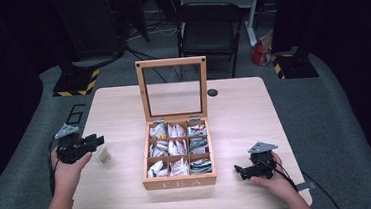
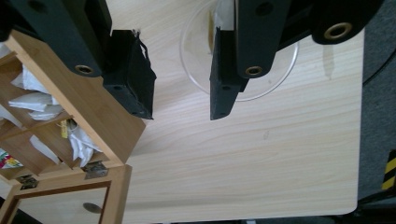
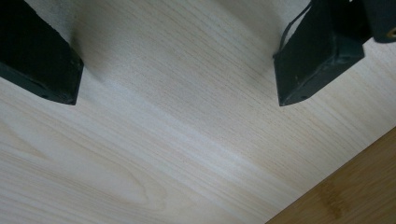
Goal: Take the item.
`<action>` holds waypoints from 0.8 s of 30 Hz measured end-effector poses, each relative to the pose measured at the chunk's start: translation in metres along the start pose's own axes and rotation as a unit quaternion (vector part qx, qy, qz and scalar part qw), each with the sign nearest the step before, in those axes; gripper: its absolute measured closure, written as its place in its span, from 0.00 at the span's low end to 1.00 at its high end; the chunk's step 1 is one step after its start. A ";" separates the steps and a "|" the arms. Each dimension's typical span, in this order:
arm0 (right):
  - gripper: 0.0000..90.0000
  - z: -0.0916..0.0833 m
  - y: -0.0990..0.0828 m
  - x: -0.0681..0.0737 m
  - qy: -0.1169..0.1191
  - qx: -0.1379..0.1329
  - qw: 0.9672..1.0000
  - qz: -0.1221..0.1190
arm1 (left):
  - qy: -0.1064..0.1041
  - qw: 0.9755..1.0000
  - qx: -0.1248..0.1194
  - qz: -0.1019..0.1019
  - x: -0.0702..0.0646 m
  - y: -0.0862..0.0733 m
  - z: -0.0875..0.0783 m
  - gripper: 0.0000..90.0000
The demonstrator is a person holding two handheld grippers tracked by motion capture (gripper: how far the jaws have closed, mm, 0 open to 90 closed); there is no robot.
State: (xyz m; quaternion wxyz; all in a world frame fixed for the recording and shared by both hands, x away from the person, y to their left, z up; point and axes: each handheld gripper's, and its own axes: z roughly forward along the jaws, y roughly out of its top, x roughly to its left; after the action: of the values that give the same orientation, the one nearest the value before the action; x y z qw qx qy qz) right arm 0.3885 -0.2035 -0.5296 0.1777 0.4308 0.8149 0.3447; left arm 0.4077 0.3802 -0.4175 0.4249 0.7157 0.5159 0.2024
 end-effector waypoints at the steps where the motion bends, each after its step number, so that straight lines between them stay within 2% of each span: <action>1: 0.01 0.000 0.000 0.000 0.000 0.000 1.000 0.000 | -0.001 1.000 -0.002 0.004 -0.001 0.001 0.001 0.67; 16: 0.01 0.000 0.000 0.000 0.000 0.000 1.000 0.000 | -0.017 1.000 -0.003 0.021 -0.021 0.005 0.005 0.66; 24: 0.01 0.000 0.000 0.000 0.000 0.000 1.000 0.000 | -0.033 0.999 -0.004 0.035 -0.034 0.001 0.006 0.61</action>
State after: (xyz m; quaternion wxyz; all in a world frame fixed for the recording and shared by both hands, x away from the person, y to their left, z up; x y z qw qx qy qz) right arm 0.3886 -0.2035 -0.5296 0.1778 0.4307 0.8149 0.3448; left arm 0.3996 0.3462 -0.4149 0.4371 0.7380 0.4753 0.1959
